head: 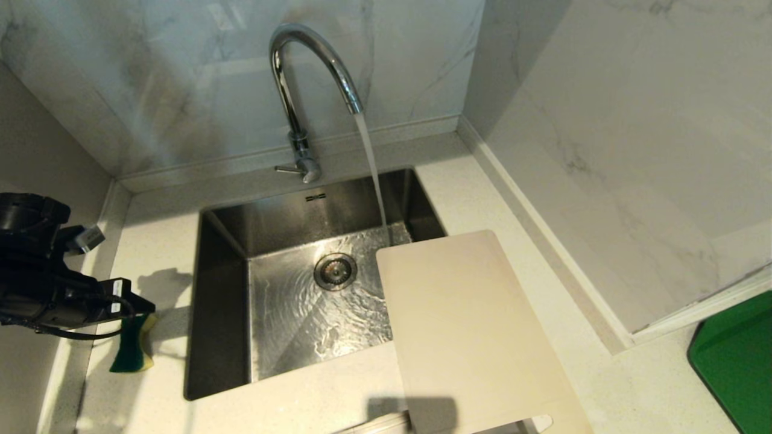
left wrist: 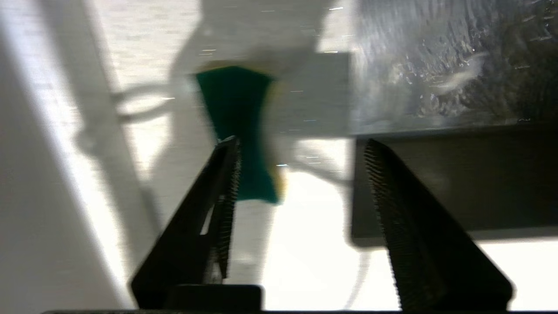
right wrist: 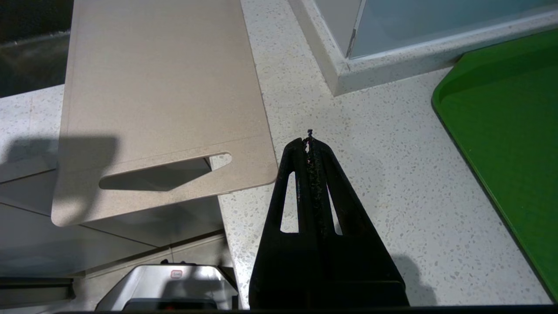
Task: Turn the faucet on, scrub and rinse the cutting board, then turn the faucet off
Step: Pick up the cleaning cloth
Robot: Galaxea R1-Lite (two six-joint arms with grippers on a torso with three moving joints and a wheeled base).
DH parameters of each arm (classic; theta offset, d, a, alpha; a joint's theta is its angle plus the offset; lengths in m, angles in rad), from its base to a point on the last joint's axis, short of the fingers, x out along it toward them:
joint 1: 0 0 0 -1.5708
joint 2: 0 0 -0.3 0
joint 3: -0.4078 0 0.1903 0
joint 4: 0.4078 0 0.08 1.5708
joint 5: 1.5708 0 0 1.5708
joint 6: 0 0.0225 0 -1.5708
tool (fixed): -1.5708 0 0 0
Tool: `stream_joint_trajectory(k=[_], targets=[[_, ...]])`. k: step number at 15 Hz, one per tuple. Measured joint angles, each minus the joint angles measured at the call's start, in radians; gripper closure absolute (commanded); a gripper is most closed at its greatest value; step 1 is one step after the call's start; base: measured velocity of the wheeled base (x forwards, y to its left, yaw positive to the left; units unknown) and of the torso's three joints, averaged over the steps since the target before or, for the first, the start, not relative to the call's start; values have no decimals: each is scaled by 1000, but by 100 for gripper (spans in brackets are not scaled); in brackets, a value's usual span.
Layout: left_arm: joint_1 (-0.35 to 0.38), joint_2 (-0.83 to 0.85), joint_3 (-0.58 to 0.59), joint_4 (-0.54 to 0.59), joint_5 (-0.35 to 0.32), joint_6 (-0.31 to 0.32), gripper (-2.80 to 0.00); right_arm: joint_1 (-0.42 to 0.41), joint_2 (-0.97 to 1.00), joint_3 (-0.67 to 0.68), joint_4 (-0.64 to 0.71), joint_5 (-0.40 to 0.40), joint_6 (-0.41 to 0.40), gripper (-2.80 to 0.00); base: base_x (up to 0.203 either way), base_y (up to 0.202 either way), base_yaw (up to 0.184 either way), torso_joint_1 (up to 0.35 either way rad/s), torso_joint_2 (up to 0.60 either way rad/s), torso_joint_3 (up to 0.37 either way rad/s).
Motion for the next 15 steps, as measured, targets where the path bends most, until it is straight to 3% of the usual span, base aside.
stream_joint_trajectory(k=[6, 12, 13, 15], targets=[[86, 60, 30, -27, -4, 25, -280, 0, 0, 0, 0, 1, 0, 0, 0, 0, 0, 0, 0, 0], [108, 165, 35, -112, -14, 21, -280, 0, 0, 0, 0, -1, -1, 0, 0, 0, 0, 0, 0, 0], [110, 175, 35, -112, -18, 20, 0, 0, 0, 0, 0, 0, 0, 0, 0, 0, 0, 0, 0, 0], [111, 187, 35, -112, -19, 19, 0, 0, 0, 0, 0, 0, 0, 0, 0, 0, 0, 0, 0, 0]])
